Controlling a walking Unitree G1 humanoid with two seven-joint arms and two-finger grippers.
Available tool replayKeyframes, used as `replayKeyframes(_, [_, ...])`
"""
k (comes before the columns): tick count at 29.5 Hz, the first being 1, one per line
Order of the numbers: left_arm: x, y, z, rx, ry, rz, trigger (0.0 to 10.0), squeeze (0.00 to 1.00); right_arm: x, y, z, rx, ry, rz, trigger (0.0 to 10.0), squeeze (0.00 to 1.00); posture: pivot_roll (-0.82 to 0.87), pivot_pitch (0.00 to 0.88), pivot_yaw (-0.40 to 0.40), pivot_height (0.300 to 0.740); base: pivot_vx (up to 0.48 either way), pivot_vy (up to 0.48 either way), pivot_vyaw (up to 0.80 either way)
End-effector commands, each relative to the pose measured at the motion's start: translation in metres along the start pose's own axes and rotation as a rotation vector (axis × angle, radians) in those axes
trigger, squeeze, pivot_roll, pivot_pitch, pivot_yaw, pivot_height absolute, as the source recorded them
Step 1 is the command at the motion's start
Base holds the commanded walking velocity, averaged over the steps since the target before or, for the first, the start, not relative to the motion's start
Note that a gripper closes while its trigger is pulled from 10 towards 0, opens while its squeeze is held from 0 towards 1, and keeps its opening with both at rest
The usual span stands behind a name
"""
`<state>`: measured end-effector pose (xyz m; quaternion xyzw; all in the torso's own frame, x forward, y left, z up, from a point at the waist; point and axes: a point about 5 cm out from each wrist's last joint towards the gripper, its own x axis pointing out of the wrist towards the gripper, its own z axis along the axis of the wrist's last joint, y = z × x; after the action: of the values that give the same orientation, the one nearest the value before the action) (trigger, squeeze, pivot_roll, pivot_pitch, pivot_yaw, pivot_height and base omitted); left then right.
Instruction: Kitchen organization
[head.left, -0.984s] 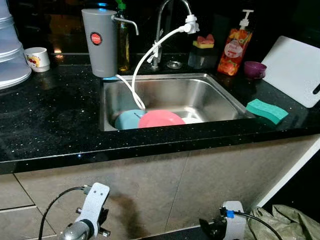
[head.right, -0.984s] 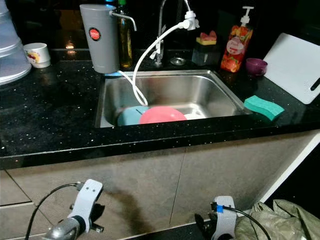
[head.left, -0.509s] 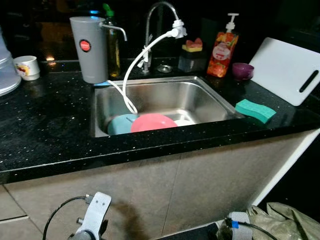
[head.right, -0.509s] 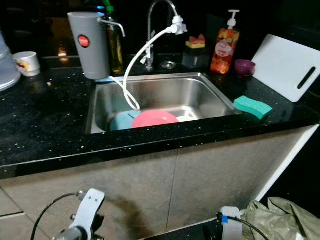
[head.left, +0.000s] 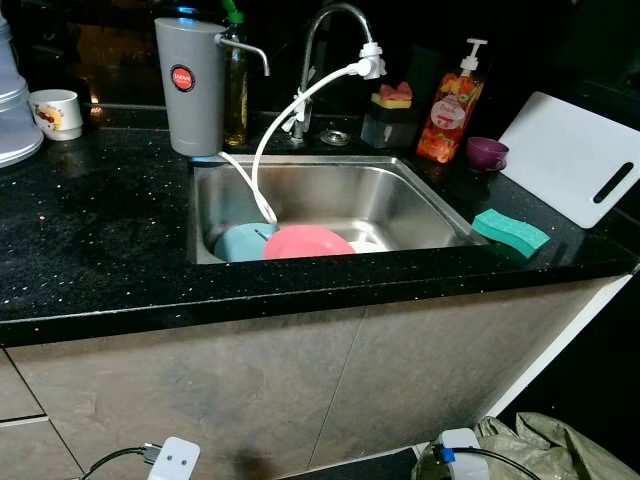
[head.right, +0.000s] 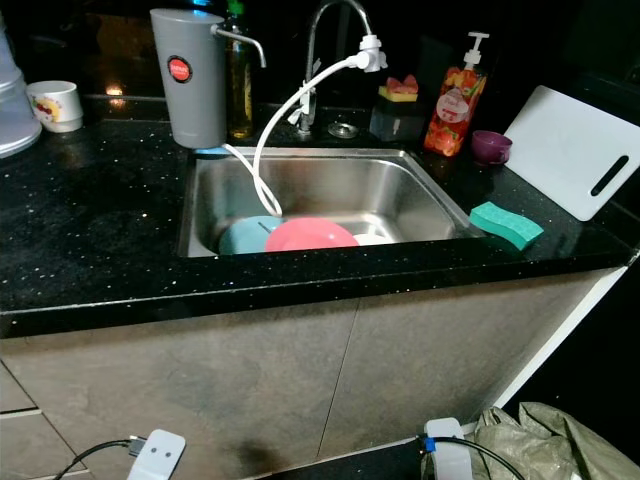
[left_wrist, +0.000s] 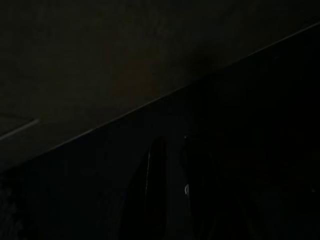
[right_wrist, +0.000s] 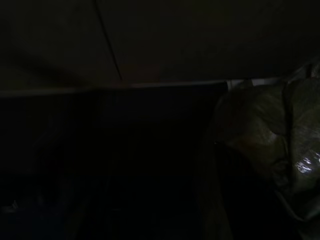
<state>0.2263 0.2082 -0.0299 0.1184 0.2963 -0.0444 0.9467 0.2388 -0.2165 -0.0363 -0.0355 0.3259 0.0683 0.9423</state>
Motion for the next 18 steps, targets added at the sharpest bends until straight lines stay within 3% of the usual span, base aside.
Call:
replayKeyframes(1, [-0.003,-0.005,-0.01,0.039,0.02,0.005,10.0,0.0,-0.005,-0.005,-0.015,-0.039,0.061,-0.019,10.0,0.0,0.14,0.151,-0.169,0.74,0.0,0.0,0.0])
replayKeyframes(8, [-0.003,-0.015,-0.015,-0.022,0.04,-0.05,10.0,0.0,-0.012,-0.013,-0.027,-0.014,0.081,-0.065,10.0,0.0,0.13,0.147,-0.154,0.74,0.0,0.0,0.0])
replayKeyframes(18, [-0.003,-0.005,-0.025,-0.008,0.081,0.024,10.0,0.0,-0.014,-0.024,-0.026,0.037,0.068,-0.138,10.0,0.0,0.13,0.117,-0.117,0.74,0.0,0.0,0.0])
